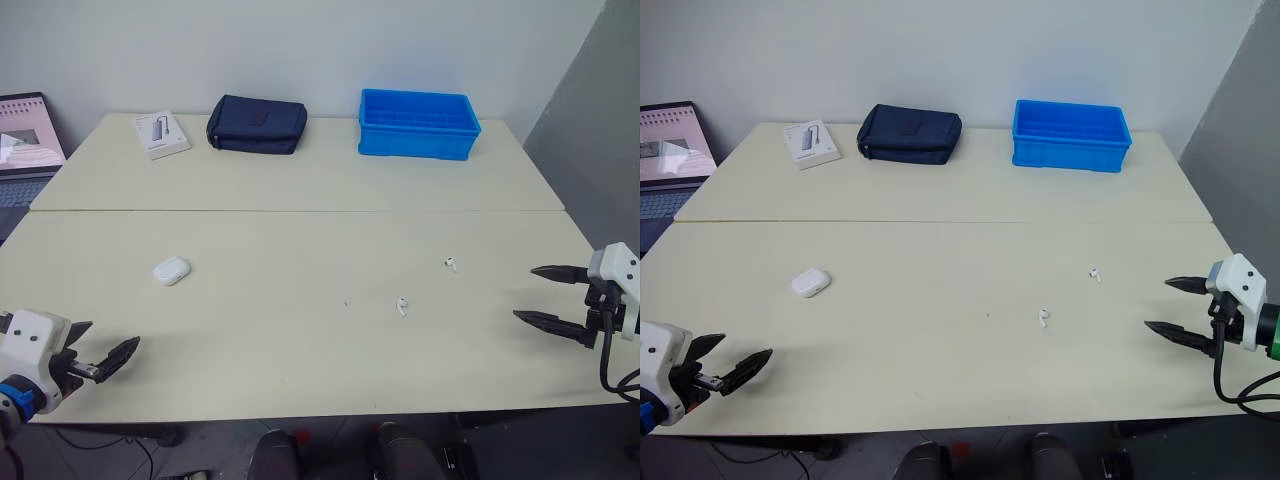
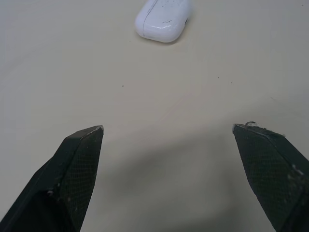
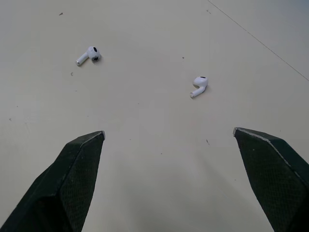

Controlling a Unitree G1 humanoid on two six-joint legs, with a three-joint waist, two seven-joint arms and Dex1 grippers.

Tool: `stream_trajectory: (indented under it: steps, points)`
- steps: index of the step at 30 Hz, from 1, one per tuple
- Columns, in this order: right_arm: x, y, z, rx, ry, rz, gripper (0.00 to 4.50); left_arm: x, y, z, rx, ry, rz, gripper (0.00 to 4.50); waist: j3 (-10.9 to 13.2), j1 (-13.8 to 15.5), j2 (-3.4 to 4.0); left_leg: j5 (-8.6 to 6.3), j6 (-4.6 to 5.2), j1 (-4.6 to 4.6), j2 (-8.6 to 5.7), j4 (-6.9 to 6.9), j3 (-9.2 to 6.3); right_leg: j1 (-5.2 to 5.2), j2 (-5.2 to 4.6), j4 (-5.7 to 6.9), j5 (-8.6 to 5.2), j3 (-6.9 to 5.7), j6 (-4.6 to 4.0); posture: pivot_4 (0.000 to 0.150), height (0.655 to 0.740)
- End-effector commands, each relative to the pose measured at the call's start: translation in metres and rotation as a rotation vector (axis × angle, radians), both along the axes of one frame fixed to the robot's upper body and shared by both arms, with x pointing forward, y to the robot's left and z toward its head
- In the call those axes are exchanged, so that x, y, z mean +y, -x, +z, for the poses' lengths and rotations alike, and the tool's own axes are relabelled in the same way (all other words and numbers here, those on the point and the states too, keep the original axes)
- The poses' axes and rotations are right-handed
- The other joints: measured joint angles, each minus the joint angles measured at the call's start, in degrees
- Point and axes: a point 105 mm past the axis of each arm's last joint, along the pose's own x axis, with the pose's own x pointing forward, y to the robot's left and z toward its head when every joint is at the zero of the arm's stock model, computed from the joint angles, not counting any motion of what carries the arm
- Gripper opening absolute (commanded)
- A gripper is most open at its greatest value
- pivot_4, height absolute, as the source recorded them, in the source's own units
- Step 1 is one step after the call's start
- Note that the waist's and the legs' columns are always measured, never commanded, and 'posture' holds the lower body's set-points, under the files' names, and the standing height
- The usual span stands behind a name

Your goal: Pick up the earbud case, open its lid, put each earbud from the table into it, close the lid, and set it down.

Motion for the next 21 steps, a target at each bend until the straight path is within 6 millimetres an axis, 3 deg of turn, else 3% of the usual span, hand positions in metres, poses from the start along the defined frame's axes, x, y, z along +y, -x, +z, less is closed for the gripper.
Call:
stream_trajectory:
  steps: [1,6,21]
  points:
    - [0.001,-0.001,0.008,-0.041,0.014,0.01,4.48,0.004,-0.005,0.014,-0.04,-0.028,0.002,4.5,0.0,0.0,0.0,0.0,0.0,0.0,0.0,0.0,0.0,0.0,0.0,0.0,0.0,0.0,0.0,0.15,0.7218]
    - [0.003,-0.004,0.007,-0.049,0.001,0.009,4.48,0.001,-0.016,0.021,-0.088,-0.017,-0.021,4.5,0.0,0.0,0.0,0.0,0.0,0.02,0.0,0.01,0.0,0.02,0.0,0.02,0.01,0.0,0.01,0.15,0.7218]
    - [0.007,-0.005,0.006,-0.059,-0.006,0.015,4.48,-0.006,-0.021,0.029,-0.118,0.03,-0.083,4.5,0.0,0.0,0.0,0.0,0.0,0.03,0.01,-0.02,-0.01,0.02,0.04,0.03,0.16,-0.01,0.28,0.15,0.7218]
